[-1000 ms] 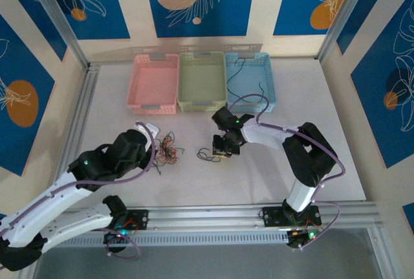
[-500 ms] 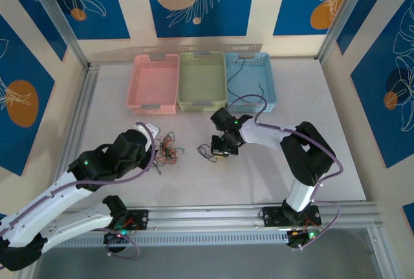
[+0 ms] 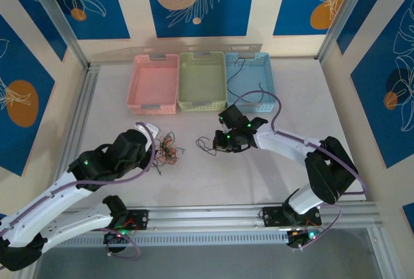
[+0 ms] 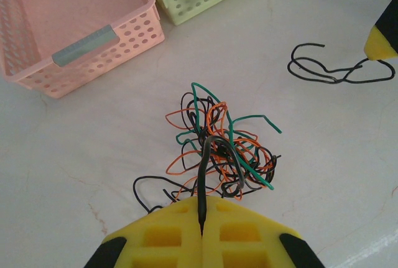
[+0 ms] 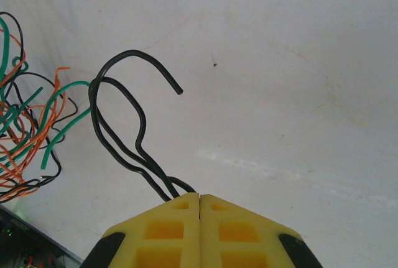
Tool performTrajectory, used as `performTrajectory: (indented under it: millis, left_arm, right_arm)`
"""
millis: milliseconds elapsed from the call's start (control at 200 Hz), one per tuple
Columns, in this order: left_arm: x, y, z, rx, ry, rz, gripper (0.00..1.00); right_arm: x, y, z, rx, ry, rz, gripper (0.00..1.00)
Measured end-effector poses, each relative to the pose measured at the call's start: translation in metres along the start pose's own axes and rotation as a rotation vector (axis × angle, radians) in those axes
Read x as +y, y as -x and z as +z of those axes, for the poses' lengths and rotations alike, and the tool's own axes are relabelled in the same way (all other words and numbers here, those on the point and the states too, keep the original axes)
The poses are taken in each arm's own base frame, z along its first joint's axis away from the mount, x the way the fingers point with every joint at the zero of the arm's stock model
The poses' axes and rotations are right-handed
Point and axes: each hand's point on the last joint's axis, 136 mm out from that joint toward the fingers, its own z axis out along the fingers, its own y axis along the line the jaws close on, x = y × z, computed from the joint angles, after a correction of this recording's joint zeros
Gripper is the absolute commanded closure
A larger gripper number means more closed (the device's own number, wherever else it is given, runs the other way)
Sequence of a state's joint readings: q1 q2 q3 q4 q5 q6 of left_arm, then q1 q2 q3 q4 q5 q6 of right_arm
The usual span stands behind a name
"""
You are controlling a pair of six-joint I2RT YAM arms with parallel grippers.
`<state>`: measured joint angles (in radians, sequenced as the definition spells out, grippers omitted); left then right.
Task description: Untangle the cables
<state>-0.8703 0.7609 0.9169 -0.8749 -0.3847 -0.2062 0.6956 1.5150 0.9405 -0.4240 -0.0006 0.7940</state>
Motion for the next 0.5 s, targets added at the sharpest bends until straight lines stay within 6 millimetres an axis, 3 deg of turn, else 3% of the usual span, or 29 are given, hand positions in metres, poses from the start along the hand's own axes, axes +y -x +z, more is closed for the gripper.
performTrajectory:
  millis: [125,275,380,500]
  left_arm:
    - [0.0,0.0,0.0,0.0,0.0,0.0,1.0]
    - [0.0,0.0,0.0,0.0,0.0,0.0,1.0]
    - [0.0,0.0,0.0,0.0,0.0,0.0,1.0]
    - [0.0,0.0,0.0,0.0,0.0,0.0,1.0]
  right_arm:
    - [-0.005,-0.003,0.003,0.007,-0.007,0.008,1.0]
    - [-0.01,0.006,-0.002,-0.01,-0.007,0.034,1.0]
    - [-0.015,0.033,-0.023,-0.067,0.002,0.073,1.0]
    - [-0.021,0.09,-0.07,-0.212,0.04,0.137,1.0]
